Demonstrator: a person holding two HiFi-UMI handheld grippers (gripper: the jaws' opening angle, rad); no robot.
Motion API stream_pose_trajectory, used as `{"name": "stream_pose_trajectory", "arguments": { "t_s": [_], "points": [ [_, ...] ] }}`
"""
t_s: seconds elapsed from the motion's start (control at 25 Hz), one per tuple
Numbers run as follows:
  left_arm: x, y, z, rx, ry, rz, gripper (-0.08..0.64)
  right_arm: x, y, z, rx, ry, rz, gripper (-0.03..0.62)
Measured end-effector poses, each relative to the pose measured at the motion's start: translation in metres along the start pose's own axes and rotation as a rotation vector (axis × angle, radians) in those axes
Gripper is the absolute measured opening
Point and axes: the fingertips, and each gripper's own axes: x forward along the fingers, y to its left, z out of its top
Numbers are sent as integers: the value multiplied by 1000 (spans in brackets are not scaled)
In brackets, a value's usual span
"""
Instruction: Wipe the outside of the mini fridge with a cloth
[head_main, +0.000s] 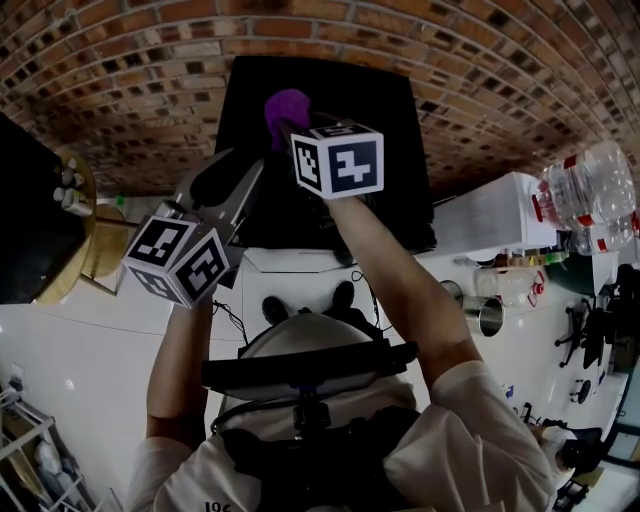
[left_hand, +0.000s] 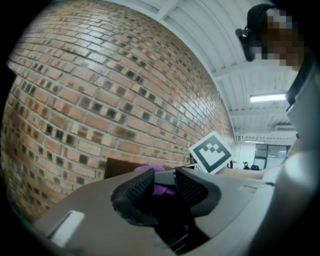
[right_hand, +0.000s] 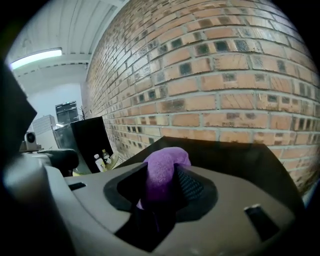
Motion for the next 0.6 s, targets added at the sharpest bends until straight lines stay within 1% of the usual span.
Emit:
{"name": "stream_pose_trajectory", "arguments": {
  "t_s": [0.16, 0.24, 0.36, 0.4, 0.48, 0.52, 0.6],
  "points": [
    [-1, 0, 2, -1, -5, -4, 141, 6, 2, 1, -2, 10, -40, 176],
    [-3, 0, 4, 0, -7, -2, 141, 8, 5, 2, -3, 13, -42, 179],
    [-3, 2, 6, -1, -5, 6, 141, 6, 8, 3, -3, 3, -14, 196],
    [-2, 3, 6, -1, -5, 10, 141, 4, 9, 5, -4, -10, 0, 235],
    [0, 5, 9, -5, -6, 17, 141, -4, 10, 12, -18, -47, 25, 244],
    [2, 5, 10, -5, -6, 21, 141, -9, 9, 14, -26, -63, 35, 270],
    [6, 5, 12, -1, 0, 36, 141, -24, 6, 18, -49, -100, 55, 273]
  ]
}}
